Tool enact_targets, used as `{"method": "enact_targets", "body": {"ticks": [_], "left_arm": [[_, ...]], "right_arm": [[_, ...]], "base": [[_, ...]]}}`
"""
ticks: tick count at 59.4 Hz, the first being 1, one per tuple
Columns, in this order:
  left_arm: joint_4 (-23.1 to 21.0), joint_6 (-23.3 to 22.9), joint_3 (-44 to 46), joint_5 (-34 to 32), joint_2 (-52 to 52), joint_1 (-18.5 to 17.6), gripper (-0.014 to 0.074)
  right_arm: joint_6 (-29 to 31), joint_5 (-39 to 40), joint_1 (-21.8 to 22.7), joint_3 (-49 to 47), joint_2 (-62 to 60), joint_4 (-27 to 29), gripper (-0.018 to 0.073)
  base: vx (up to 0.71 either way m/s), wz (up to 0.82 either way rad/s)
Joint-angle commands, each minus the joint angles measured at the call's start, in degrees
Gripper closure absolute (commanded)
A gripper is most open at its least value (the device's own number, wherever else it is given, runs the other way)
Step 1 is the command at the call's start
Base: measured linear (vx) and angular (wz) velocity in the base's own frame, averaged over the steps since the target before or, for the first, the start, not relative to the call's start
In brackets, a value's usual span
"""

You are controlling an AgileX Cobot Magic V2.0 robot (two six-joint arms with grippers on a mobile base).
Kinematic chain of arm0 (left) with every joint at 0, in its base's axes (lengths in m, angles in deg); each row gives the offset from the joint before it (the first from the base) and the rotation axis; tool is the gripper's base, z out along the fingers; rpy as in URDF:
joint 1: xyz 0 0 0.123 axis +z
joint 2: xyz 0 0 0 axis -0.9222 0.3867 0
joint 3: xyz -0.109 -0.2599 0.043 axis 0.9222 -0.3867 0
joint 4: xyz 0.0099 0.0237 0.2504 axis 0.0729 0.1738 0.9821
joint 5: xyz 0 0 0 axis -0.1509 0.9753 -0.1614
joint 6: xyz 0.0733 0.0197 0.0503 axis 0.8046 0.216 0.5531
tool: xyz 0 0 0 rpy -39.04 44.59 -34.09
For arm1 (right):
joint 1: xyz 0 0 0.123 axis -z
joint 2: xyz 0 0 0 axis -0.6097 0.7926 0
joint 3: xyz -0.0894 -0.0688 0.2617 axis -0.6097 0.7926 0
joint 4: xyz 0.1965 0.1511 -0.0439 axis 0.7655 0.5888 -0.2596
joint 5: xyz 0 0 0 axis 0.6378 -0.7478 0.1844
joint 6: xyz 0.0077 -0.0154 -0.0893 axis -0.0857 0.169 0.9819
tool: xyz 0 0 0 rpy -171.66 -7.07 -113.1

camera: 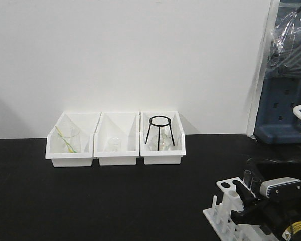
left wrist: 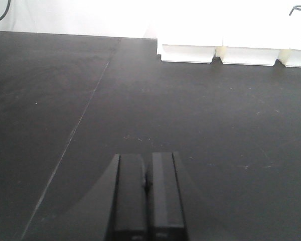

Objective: Flip and reinsert test tube from rack

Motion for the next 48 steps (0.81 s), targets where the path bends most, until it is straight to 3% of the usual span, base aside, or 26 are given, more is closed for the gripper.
{"method": "enact_targets", "body": {"ticks": [1,22,48], "left_arm": [[-0.2,0.0,-0.1,-5.0,-0.7,-0.4,0.0603],[-0.2,0.0,-0.1,-5.0,-0.7,-0.4,0.0603],[-0.2,0.0,-0.1,-5.0,-0.7,-0.4,0.0603]], "right_arm": [[0.6,3.7,0.3,-1.5,-2.4,0.3,0.0568],[0.3,3.4,0.3,-1.4,-2.4,0.3,0.052],[0.3,5.6,0.3,-1.4,-2.5,0.8,0.0122]], "base": [[0.0,0.0],[0.0,0.0],[0.0,0.0]]}}
